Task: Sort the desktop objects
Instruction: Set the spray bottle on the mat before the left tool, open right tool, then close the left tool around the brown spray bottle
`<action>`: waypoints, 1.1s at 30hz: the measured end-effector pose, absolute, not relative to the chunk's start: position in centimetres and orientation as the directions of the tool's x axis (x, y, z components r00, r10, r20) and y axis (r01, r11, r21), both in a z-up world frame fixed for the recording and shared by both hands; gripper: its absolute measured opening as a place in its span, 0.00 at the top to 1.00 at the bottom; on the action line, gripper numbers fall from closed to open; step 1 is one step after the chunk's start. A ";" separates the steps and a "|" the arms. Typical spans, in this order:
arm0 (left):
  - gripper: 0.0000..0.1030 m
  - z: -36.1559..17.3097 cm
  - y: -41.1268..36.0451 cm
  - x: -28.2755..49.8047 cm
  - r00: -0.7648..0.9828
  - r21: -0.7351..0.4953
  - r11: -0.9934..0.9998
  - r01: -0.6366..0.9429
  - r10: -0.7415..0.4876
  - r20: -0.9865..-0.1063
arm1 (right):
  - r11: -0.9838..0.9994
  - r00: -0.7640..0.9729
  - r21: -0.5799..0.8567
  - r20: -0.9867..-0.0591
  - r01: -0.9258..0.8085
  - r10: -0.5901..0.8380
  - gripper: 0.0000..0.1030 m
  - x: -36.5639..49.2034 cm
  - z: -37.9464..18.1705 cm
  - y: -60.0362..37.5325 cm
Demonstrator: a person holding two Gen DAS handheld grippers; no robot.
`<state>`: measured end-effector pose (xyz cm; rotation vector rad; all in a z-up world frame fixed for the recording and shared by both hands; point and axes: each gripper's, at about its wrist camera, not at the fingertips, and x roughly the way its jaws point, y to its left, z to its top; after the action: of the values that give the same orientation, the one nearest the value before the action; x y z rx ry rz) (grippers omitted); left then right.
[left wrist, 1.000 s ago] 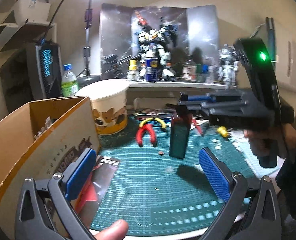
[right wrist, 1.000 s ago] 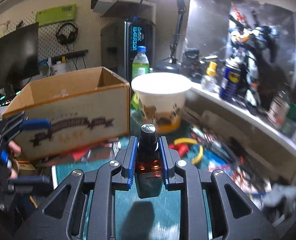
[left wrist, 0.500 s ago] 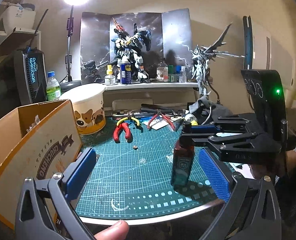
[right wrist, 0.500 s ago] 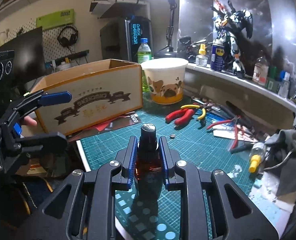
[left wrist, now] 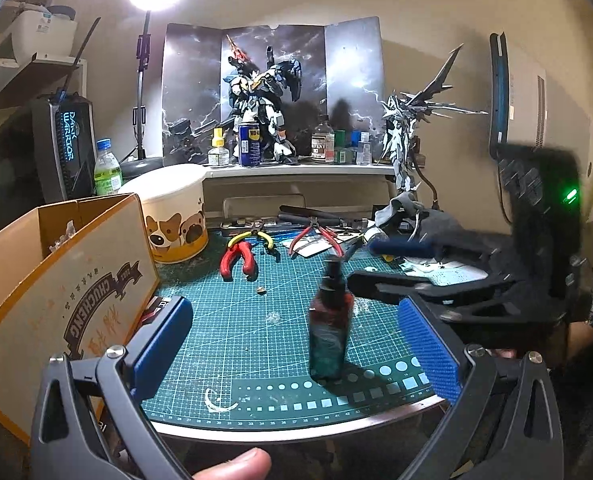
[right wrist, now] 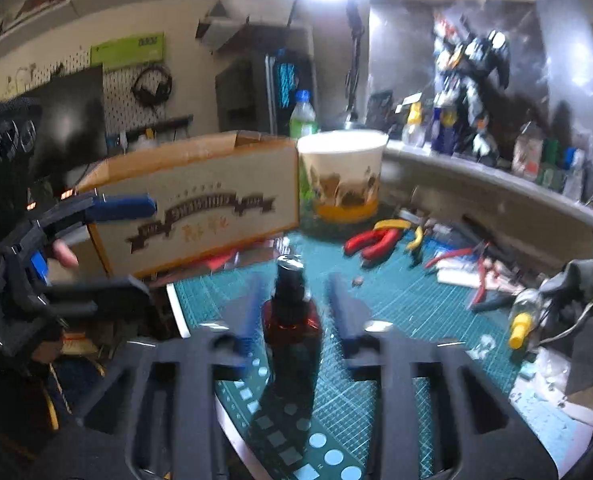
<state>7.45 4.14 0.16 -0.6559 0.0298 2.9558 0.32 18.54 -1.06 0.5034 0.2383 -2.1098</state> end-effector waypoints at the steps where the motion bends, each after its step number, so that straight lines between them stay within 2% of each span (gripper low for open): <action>1: 0.00 0.1 4.3 7.4 -0.900 -0.005 -0.994 -0.113 0.104 -0.423 | -0.567 -0.509 0.017 -0.419 0.824 -0.752 0.36 0.5 -0.7 18.9; 2: 0.00 0.1 4.4 7.4 -0.899 -0.005 -0.994 -0.113 0.105 -0.425 | -0.585 -0.534 0.007 -0.398 0.811 -0.745 0.33 0.8 -0.2 19.4; 8: 0.00 -0.3 5.1 6.4 -0.884 -0.035 -0.992 -0.119 0.122 -0.452 | -0.746 -0.692 -0.001 -0.374 0.666 -0.617 0.32 3.1 2.0 22.6; 11: 0.00 -0.6 5.2 5.8 -0.880 -0.053 -0.992 -0.118 0.129 -0.458 | -0.814 -0.761 0.005 -0.351 0.581 -0.545 0.28 5.4 2.3 25.0; 15: 0.00 -1.5 5.9 5.1 -0.880 -0.040 -0.993 -0.107 0.113 -0.462 | -0.893 -0.853 -0.006 -0.301 0.450 -0.427 0.14 9.9 2.0 27.9; 18: 0.00 -2.5 6.7 4.7 -0.887 -0.018 -0.996 -0.089 0.088 -0.454 | -0.934 -0.897 -0.019 -0.284 0.358 -0.338 0.08 13.1 1.0 28.8; 26: 0.00 -6.3 8.1 3.9 -0.904 -0.010 -0.994 -0.107 0.101 -0.416 | -0.951 -0.904 0.105 -0.293 0.292 -0.310 0.04 15.9 -2.0 29.8; 33: 0.00 -9.0 6.9 2.9 -0.910 -0.075 -0.982 -0.174 0.190 -0.368 | -0.942 -0.892 0.161 -0.305 0.296 -0.333 0.04 16.3 -3.9 29.8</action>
<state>2.88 6.89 -9.01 -0.5641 -0.0602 2.9000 16.30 29.77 -3.93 0.4738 -0.1575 -2.7718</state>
